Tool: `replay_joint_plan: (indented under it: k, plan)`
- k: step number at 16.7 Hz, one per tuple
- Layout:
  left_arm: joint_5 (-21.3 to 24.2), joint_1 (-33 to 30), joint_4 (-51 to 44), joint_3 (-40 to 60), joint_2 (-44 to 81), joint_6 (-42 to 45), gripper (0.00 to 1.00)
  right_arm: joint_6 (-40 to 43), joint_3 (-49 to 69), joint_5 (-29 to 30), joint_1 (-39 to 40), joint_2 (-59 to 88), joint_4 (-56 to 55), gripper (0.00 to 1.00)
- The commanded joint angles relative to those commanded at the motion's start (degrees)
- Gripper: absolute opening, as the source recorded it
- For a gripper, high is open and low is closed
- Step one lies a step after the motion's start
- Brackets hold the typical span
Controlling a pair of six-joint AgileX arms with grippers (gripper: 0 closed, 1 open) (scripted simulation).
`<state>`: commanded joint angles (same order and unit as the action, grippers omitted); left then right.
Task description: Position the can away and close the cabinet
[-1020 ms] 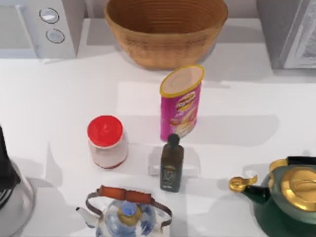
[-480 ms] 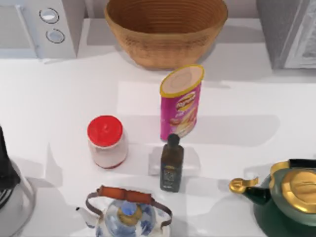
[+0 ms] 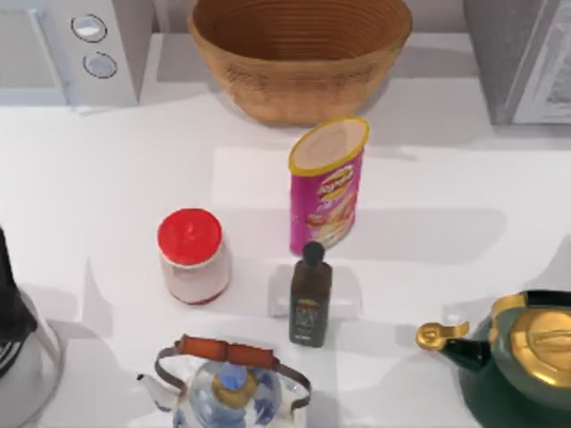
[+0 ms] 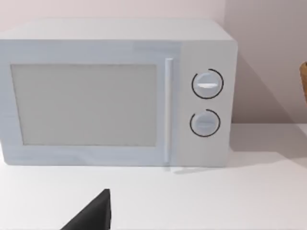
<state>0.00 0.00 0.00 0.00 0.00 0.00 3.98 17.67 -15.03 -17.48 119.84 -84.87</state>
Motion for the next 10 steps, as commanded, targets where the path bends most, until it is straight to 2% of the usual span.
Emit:
replay_joint_plan:
  k: [4,10]
  plan:
    - [0.0,0.0,0.0,0.0,0.0,0.0,1.0,0.0,0.1,0.1,0.1,0.1,0.0,1.0]
    - [0.0,0.0,0.0,0.0,0.0,0.0,1.0,0.0,0.1,0.1,0.1,0.1,0.0,0.55]
